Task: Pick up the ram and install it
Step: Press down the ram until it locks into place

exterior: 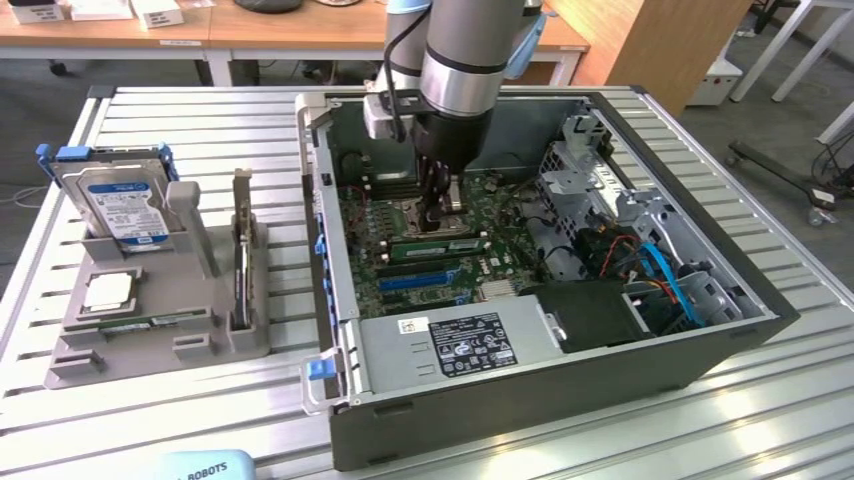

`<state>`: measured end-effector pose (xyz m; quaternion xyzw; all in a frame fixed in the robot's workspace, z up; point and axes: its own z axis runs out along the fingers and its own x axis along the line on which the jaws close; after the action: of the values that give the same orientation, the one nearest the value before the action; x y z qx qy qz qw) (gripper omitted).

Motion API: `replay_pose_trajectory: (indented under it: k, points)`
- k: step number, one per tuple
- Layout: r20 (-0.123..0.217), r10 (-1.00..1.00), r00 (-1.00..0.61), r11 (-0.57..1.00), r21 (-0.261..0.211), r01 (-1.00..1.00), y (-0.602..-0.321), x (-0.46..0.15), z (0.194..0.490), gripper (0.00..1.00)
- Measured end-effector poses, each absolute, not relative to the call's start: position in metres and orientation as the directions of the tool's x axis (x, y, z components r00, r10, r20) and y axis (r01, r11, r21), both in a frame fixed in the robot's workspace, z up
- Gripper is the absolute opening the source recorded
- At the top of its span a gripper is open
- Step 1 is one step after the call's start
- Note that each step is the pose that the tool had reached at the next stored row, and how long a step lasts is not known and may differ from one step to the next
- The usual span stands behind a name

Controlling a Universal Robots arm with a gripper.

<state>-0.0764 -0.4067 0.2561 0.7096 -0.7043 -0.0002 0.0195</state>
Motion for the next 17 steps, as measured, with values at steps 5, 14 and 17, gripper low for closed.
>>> replay_pose_trajectory:
  k: [5, 14, 17]
  points:
    - [0.027, -1.0, 0.008, -0.007, 0.028, -1.0, -0.407, -0.076, 0.253, 0.1]
    - [0.027, -1.0, 0.008, -0.007, 0.026, -1.0, -0.407, -0.077, 0.244, 0.1]
    - [0.027, -1.0, 0.008, -0.007, 0.026, -1.0, -0.407, -0.078, 0.242, 0.1]
